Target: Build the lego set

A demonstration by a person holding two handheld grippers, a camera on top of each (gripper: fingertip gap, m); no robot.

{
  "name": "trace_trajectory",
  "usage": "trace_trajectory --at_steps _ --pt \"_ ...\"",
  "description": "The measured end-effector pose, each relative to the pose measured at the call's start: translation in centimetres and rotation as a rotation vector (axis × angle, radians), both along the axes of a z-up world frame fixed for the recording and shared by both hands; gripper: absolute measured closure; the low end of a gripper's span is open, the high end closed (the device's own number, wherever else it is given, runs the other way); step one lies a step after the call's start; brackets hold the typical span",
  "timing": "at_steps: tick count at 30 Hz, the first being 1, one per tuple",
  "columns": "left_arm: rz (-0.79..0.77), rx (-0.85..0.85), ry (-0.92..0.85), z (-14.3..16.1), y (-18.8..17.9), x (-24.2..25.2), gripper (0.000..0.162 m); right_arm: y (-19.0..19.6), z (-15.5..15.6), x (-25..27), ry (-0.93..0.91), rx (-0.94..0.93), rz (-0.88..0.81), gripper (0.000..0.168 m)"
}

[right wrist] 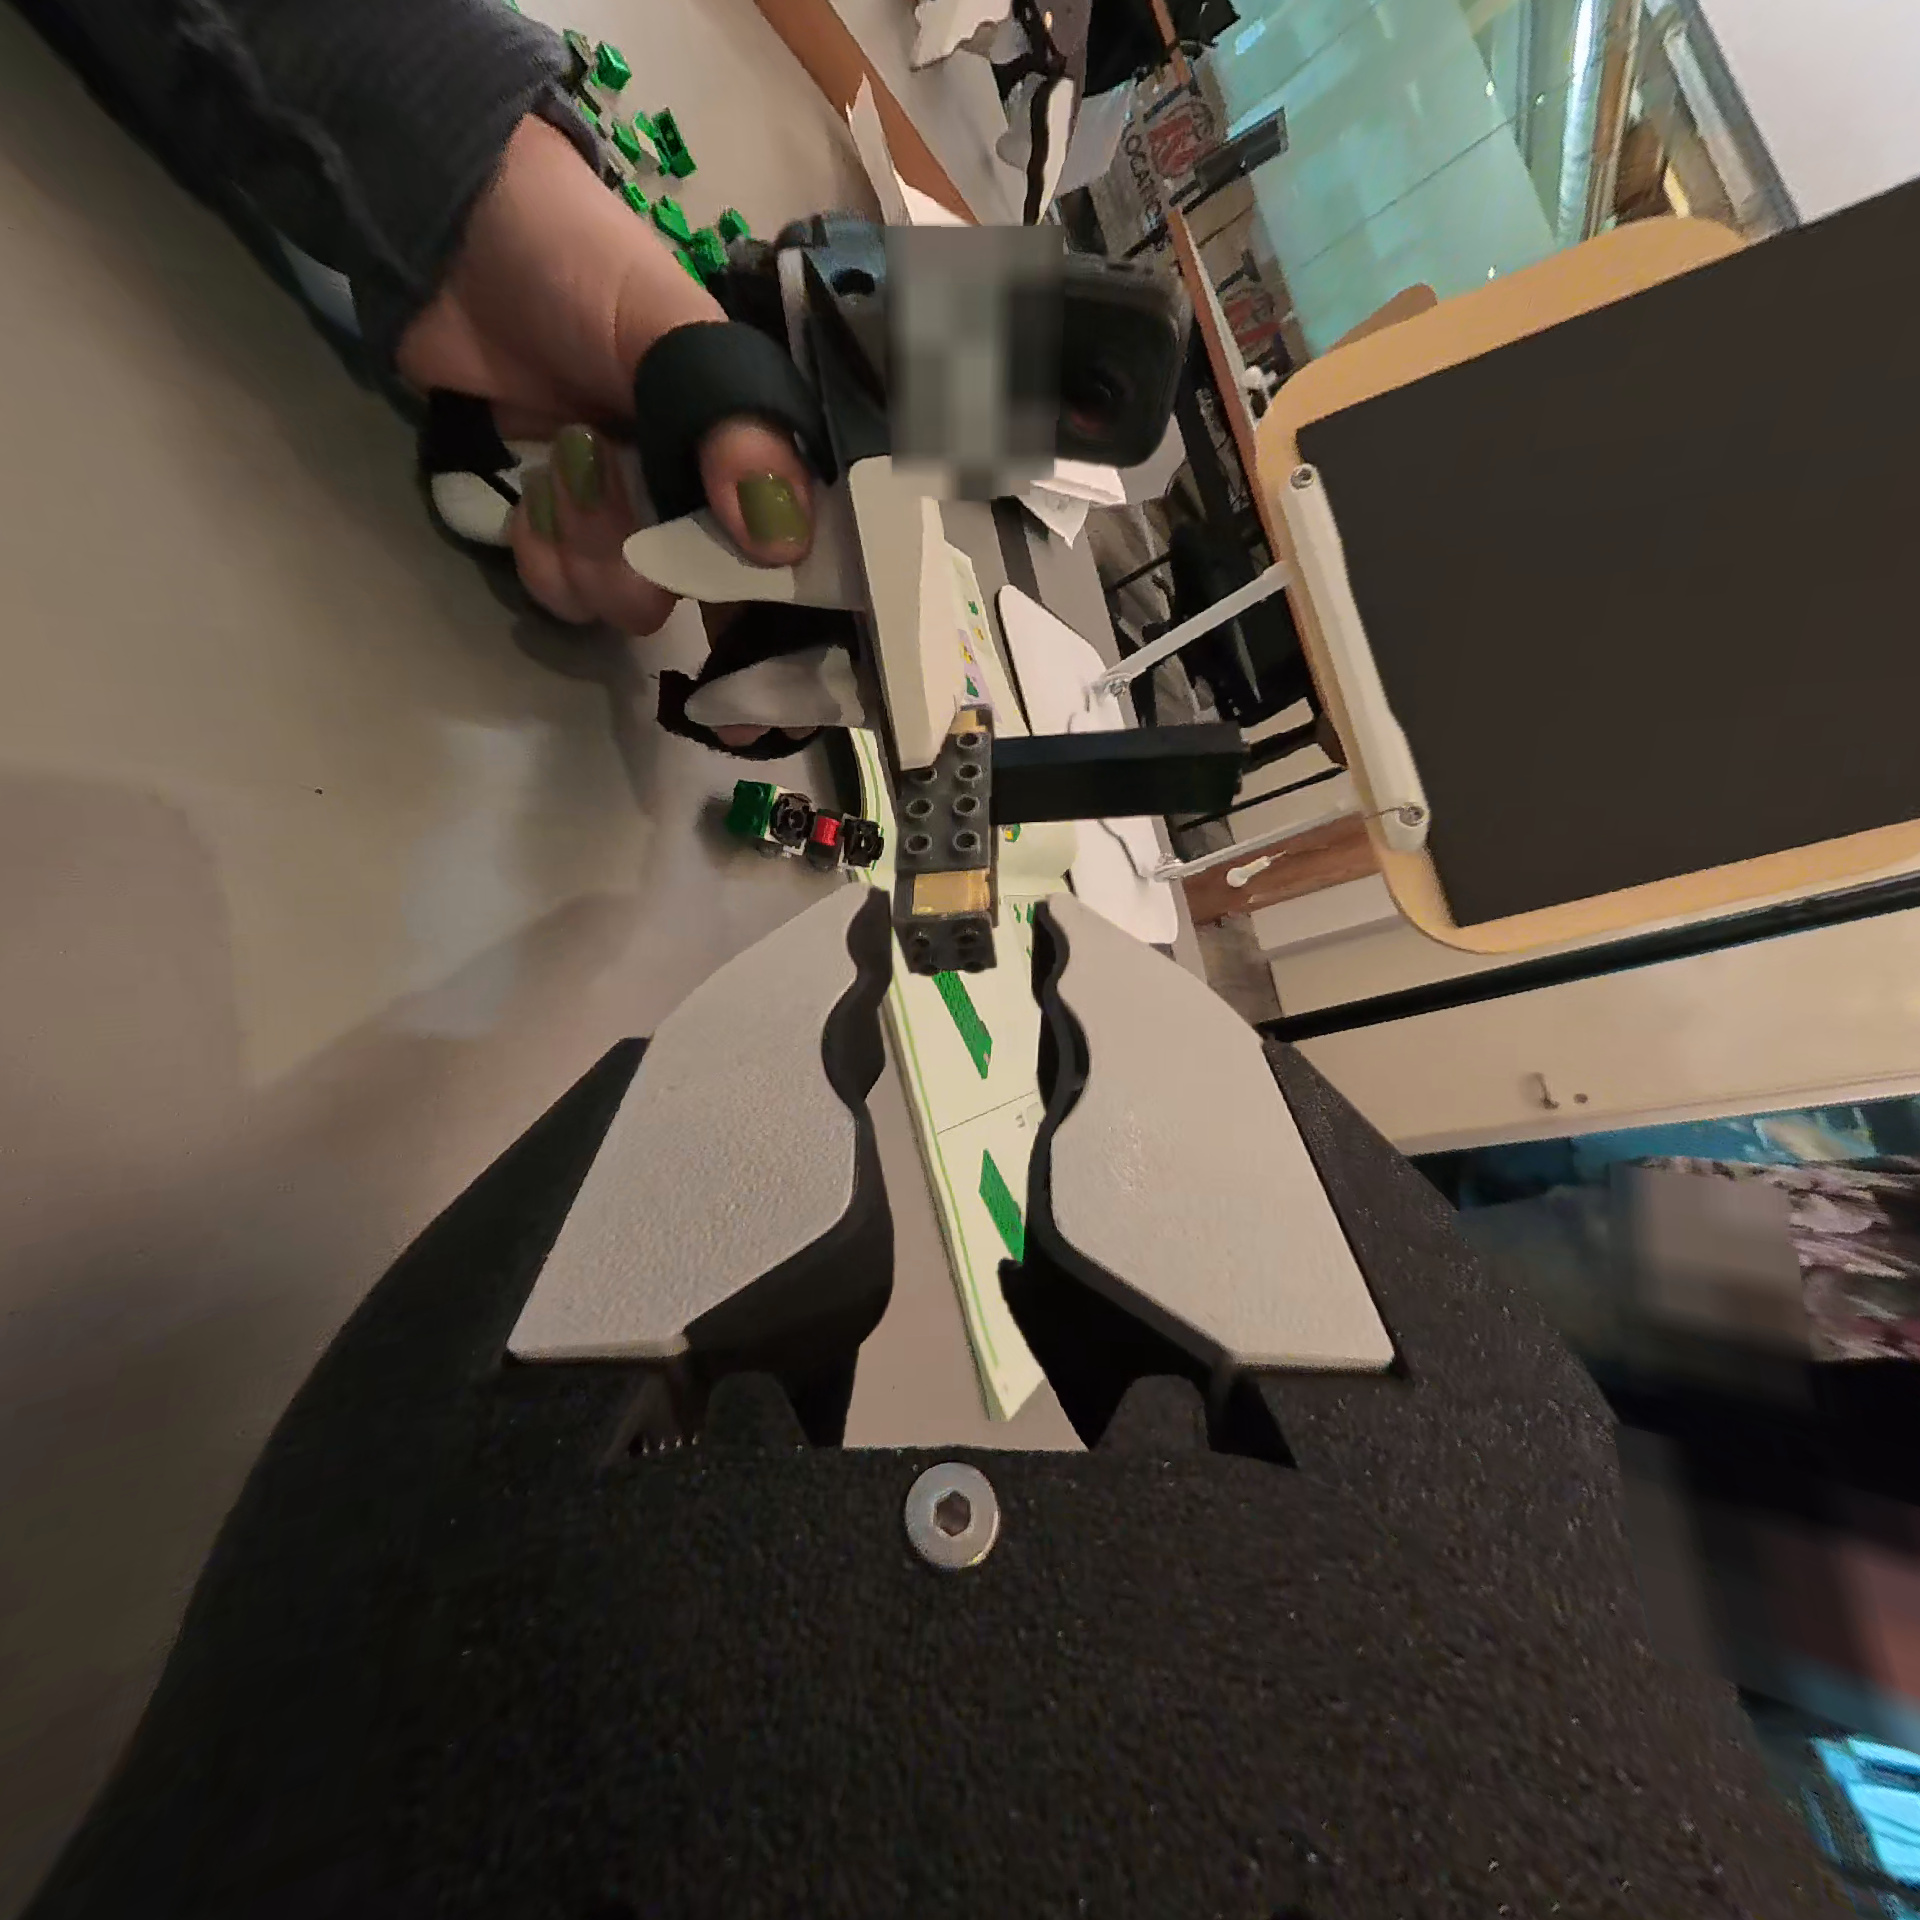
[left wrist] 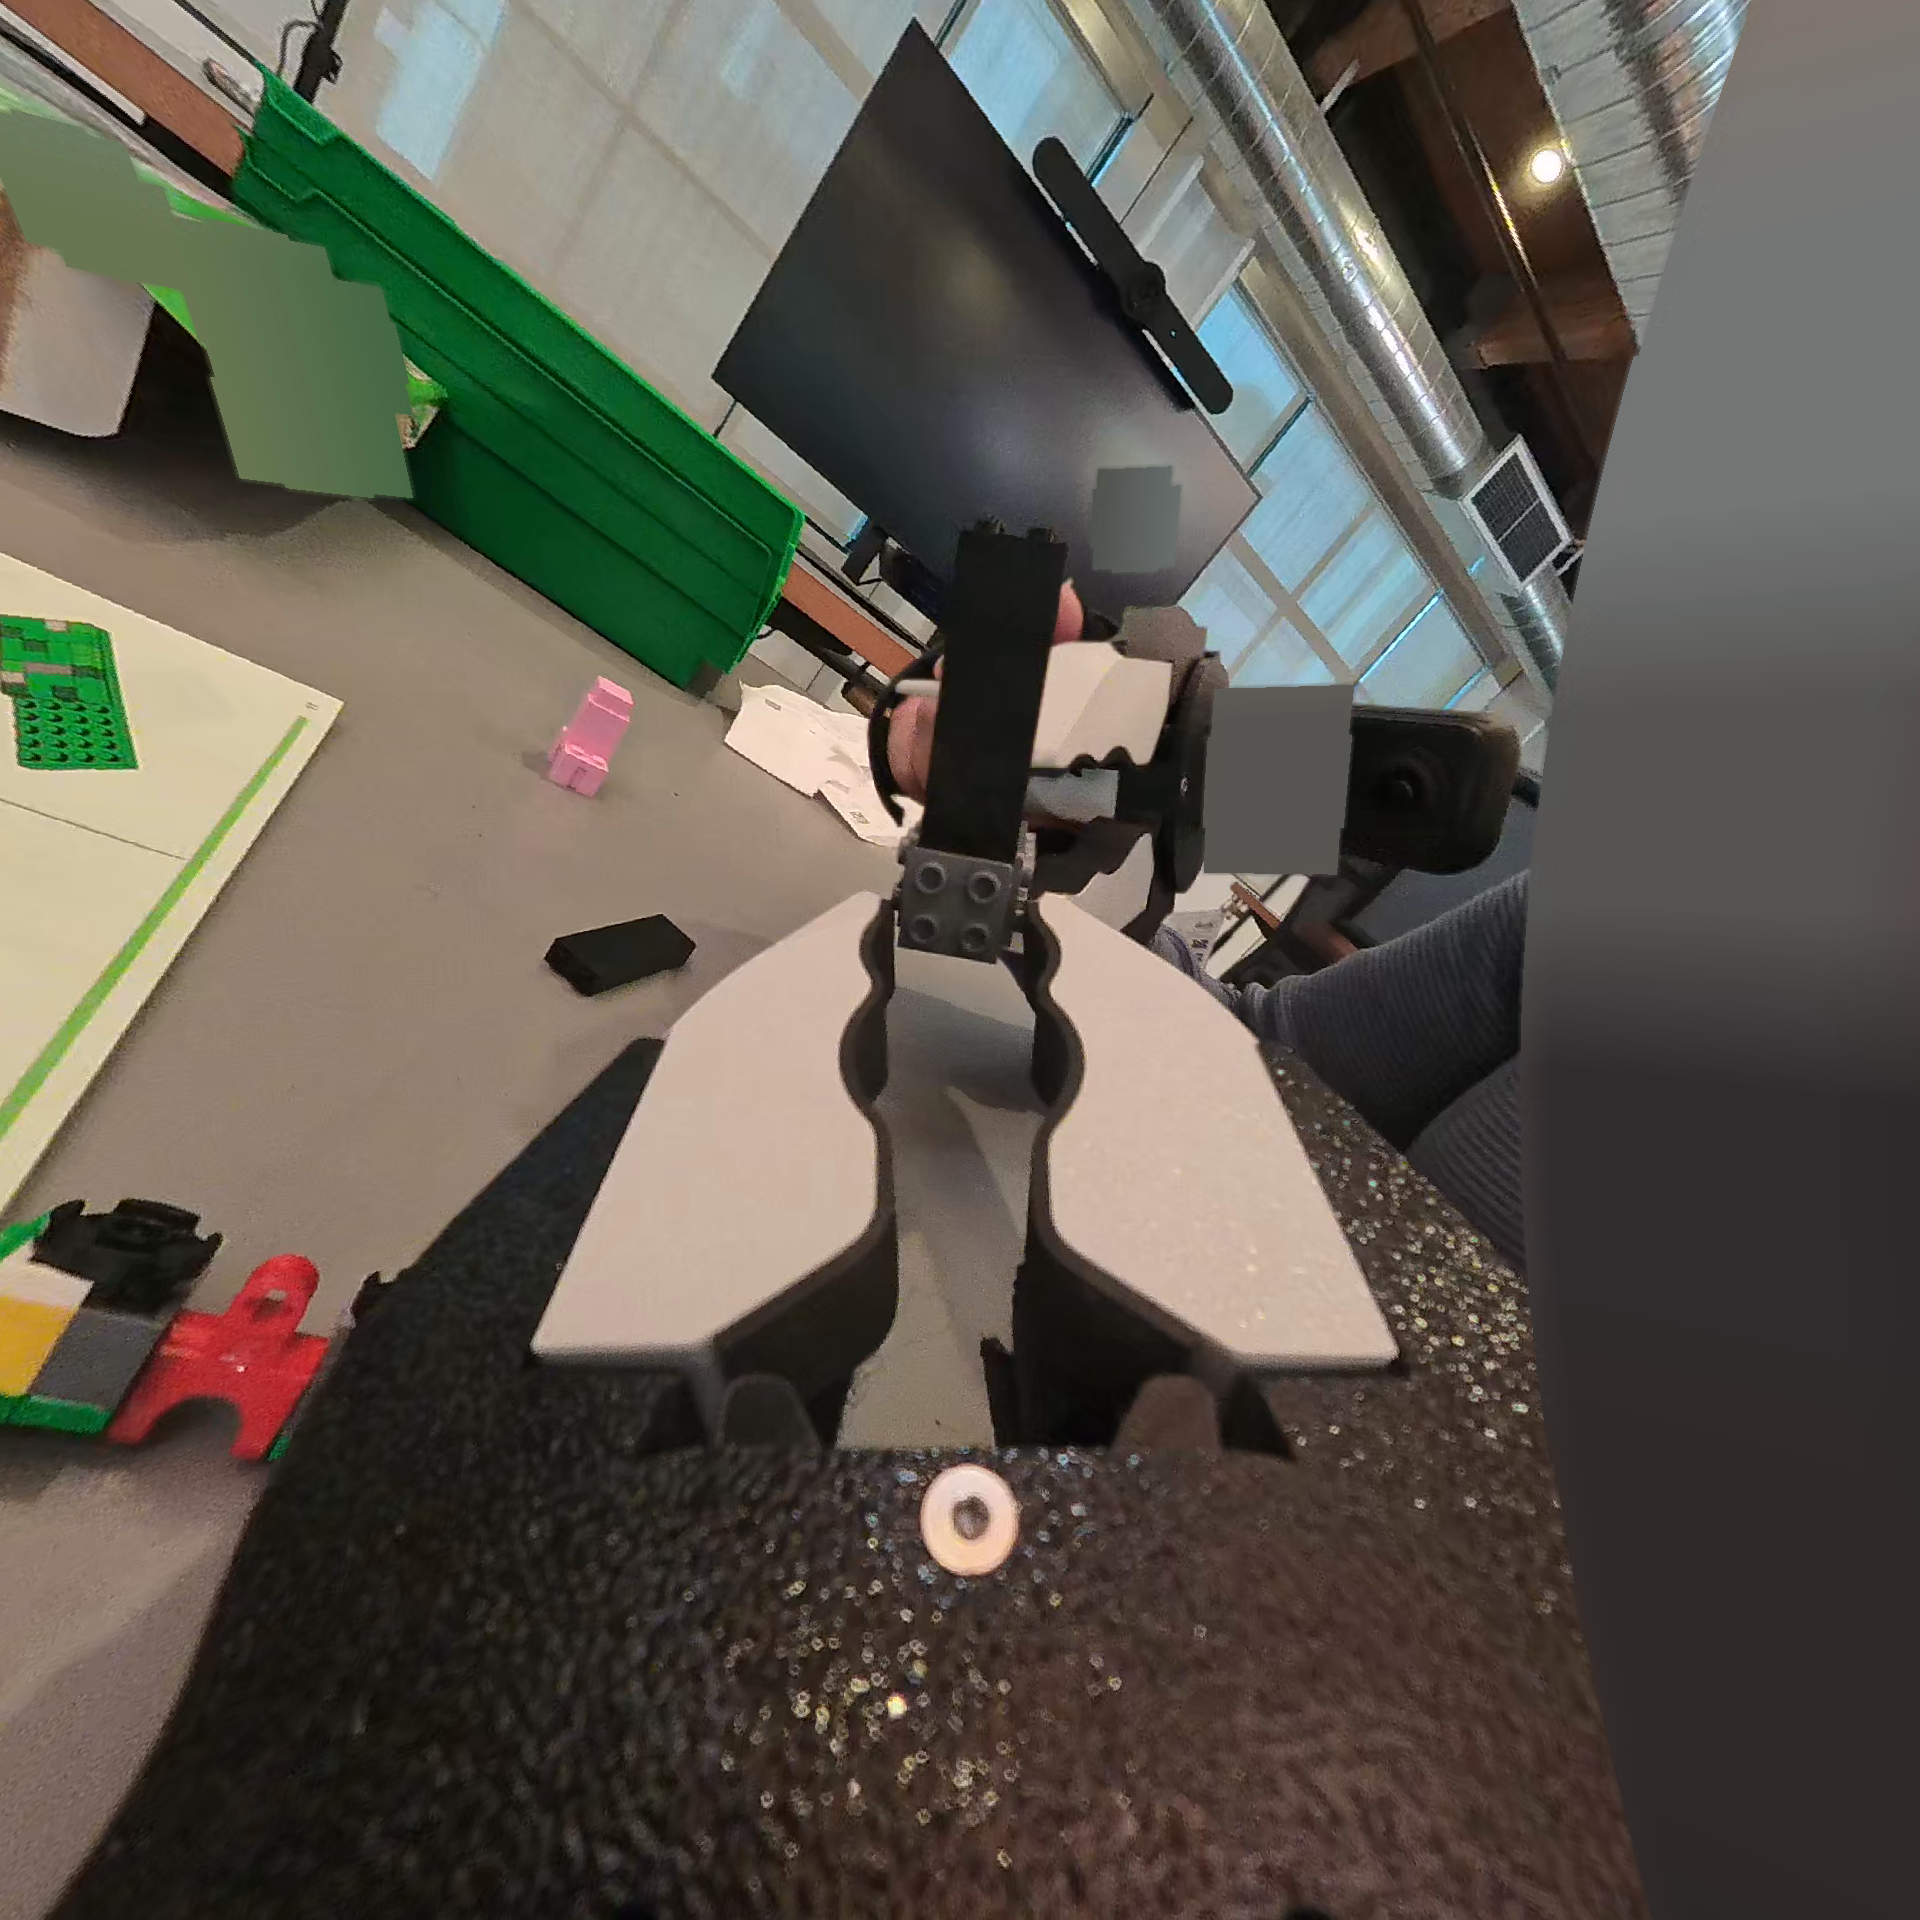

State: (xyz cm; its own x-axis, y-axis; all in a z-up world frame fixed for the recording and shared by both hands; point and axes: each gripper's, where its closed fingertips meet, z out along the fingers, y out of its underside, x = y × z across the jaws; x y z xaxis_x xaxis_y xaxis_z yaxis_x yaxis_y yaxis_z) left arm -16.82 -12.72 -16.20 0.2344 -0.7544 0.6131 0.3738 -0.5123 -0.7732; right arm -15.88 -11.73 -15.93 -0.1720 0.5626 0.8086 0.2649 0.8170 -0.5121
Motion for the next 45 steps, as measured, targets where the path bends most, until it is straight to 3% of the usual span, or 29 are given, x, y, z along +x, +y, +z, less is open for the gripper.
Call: trace_trajectory --at_steps 2,7,13,19,23,25,32,34,36,40,45 --pt "-0.013 -0.004 -0.006 0.0 -0.1 0.1 0.139 -0.2 0.0 0.0 0.01 0.025 0.01 0.151" --pt "-0.004 0.009 -0.025 0.2 -0.1 0.0 0.138 -0.1 0.2 -0.1 0.043 0.011 0.012 0.151" --pt "0.029 0.057 -0.023 0.6 -0.1 0.2 0.109 -0.1 0.4 -1.0 0.115 0.034 -0.019 0.151" --pt "0.046 0.083 -0.189 2.4 -0.3 -0.2 0.119 -1.0 1.0 -1.8 0.202 0.06 -0.018 0.151" --pt "0.028 0.08 -0.191 2.4 -0.4 -0.1 0.124 -1.1 1.3 -1.7 0.223 0.041 -0.007 0.151" --pt "0.034 0.082 -0.184 2.3 -0.4 -0.1 0.136 -1.3 1.5 -1.6 0.232 0.025 0.007 0.151" --pt "0.072 0.108 -0.153 2.3 -0.3 -0.2 0.137 -1.2 1.5 -1.3 0.222 0.003 0.014 0.149" --pt "0.123 0.127 -0.166 2.6 0.0 -1.0 0.137 0.2 1.0 -0.5 0.156 -0.058 -0.032 0.14" --pt "0.171 0.137 -0.18 2.7 0.3 -1.9 0.137 2.0 0.3 0.6 0.079 -0.247 -0.082 0.137" --pt "0.249 0.197 -0.154 3.1 0.5 -3.0 0.137 5.9 -4.0 2.9 -0.223 -0.561 -0.302 0.134" --pt "0.307 0.278 -0.051 3.0 0.3 -3.1 0.137 6.1 -7.0 3.5 -0.536 -0.748 -0.457 0.142"
